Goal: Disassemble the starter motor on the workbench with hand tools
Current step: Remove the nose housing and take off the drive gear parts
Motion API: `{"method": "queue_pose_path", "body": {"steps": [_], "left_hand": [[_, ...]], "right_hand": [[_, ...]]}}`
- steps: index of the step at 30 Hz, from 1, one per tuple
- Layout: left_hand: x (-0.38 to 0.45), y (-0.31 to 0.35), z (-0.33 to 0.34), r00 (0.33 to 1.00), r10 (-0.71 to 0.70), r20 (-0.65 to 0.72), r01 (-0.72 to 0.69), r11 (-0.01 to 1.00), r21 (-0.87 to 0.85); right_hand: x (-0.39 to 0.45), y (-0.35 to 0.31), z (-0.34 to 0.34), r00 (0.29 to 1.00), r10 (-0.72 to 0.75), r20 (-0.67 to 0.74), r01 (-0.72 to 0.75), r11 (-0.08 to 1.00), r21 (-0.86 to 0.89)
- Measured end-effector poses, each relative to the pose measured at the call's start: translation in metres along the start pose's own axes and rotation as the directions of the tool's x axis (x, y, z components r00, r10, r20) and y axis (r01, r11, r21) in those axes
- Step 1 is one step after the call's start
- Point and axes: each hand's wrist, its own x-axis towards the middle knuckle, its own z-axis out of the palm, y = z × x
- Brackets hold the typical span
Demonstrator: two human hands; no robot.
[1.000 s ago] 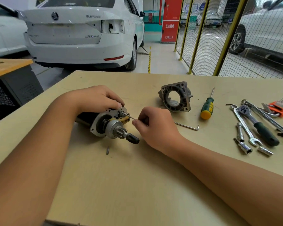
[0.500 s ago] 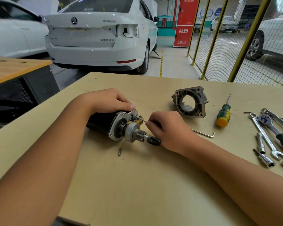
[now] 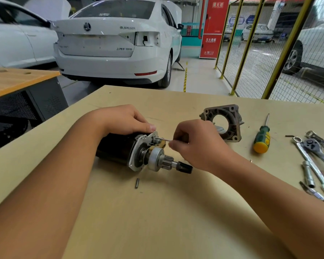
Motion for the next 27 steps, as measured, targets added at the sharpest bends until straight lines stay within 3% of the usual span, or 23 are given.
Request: {"method": "queue_pose_path", "body": {"steps": [7, 16, 20, 27], "left_hand": [[0.004, 0.004, 0.007, 0.996, 0.017, -0.093, -0.012, 0.999, 0.045], [0.006, 0.007, 0.010, 0.967, 0.253, -0.023, -0.254, 0.966, -0.042], [0.010, 0.008, 0.013, 0.943, 0.332, -0.032, -0.333, 0.941, -0.063], [0.010, 0.006, 0.014, 0.924, 0.382, -0.017, -0.382, 0.920, -0.085]], "right_hand": [[0.002, -0.003, 0.005, 0.996, 0.038, 0.085, -0.037, 0.999, -0.016], [0.004, -0.006, 0.008, 0.998, 0.064, 0.007, -0.064, 0.998, 0.006], [0.002, -0.006, 0.011, 0.998, 0.040, 0.040, -0.042, 0.998, 0.053], [0.003, -0.012, 0.003, 0.992, -0.015, 0.126, 0.026, 0.996, -0.091]]}}
